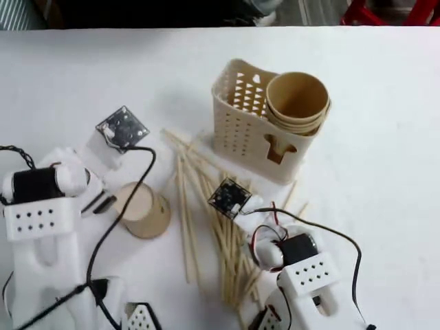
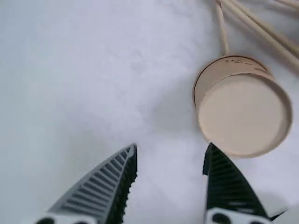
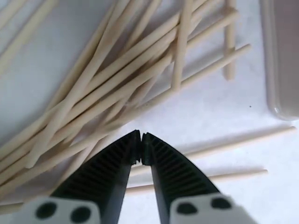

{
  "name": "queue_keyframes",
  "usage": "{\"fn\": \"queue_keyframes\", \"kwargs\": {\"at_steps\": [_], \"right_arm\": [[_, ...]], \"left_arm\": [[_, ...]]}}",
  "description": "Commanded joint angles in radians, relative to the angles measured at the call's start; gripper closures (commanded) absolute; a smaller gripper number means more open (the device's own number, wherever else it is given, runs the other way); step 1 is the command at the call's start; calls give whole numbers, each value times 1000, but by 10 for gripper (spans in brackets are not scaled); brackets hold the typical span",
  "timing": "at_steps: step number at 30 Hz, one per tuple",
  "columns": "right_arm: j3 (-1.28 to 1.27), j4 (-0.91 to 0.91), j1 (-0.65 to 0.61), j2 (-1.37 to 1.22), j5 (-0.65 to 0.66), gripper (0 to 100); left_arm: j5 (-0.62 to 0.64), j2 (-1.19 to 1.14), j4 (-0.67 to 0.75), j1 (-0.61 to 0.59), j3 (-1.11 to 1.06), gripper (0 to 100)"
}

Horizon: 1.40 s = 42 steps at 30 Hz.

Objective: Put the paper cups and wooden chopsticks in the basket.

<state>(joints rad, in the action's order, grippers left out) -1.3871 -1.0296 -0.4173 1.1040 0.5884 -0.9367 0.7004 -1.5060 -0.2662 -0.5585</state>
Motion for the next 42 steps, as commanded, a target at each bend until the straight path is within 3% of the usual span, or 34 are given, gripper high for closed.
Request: {"fn": "queue_keyframes", "kwargs": {"at_steps": [1, 8, 14, 18, 28, 42], "right_arm": [[9, 15, 5, 8, 6, 974], [8, 15, 7, 8, 6, 974], [8, 15, 5, 8, 6, 974], [8, 15, 7, 8, 6, 974], [8, 15, 7, 8, 6, 974], [8, 15, 7, 8, 6, 974]], "left_arm": [[0, -61, 57, -12, -2, 762], [3, -177, 132, -33, 37, 766], [72, -139, 2, 24, 192, 763], [74, -133, -44, 81, 178, 766], [86, -134, 230, 33, -117, 764], [23, -133, 416, -183, -121, 763]]}}
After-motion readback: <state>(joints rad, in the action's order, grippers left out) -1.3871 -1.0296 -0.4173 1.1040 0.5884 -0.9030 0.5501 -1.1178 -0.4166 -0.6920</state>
